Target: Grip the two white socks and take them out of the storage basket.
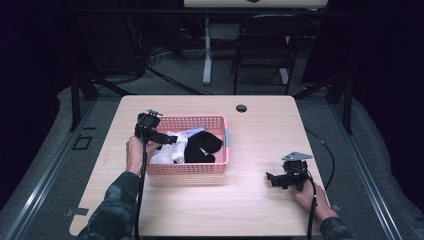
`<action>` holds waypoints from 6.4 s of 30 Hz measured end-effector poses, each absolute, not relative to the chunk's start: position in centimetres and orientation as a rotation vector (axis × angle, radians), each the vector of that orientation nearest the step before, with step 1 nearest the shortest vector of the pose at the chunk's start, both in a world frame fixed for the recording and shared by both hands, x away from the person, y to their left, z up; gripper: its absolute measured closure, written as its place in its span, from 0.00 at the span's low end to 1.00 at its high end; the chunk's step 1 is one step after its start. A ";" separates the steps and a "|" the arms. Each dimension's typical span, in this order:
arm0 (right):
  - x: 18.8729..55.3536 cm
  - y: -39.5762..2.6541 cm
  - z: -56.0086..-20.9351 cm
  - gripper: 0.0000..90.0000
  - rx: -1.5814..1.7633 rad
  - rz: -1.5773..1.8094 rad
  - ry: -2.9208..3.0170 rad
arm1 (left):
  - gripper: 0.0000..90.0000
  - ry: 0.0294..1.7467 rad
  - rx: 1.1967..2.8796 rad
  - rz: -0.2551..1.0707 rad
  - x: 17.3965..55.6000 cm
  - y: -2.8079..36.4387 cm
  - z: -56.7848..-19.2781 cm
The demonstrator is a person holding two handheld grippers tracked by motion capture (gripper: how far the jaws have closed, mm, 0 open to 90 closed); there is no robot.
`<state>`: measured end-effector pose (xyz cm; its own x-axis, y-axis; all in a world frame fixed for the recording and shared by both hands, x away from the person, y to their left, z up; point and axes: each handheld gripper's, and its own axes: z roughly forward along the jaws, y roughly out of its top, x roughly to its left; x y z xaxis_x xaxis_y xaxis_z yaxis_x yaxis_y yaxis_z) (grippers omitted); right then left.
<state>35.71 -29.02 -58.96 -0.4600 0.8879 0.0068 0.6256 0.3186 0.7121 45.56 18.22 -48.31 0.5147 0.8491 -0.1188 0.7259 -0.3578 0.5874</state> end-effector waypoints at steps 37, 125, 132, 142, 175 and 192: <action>35.7 -29.1 -59.0 0.00 1.338 0.926 2.206 | 0.97 1.437 2.452 0.035 47.6 16.1 -51.9; 35.8 -29.1 -59.0 0.00 1.326 0.933 2.219 | 0.99 1.167 2.152 0.403 43.7 21.9 -33.0; 35.8 -29.1 -59.0 0.00 1.326 0.933 2.220 | 0.99 1.216 2.116 0.448 43.3 24.2 -32.3; 35.8 -29.1 -59.0 0.00 1.327 0.933 2.220 | 0.99 1.290 2.074 0.477 43.1 27.1 -32.4; 35.8 -29.1 -59.0 0.00 1.339 0.928 2.210 | 0.99 1.537 2.004 0.340 42.1 33.6 -43.5; 35.8 -29.1 -59.0 0.00 1.338 0.930 2.211 | 0.83 1.612 1.999 0.099 40.7 35.0 -52.8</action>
<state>35.78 -29.05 -58.95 -0.4666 0.8844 0.0077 0.6241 0.3231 0.7114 40.68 35.01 -52.84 0.2726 0.9193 -0.2840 0.8775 -0.1165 0.4653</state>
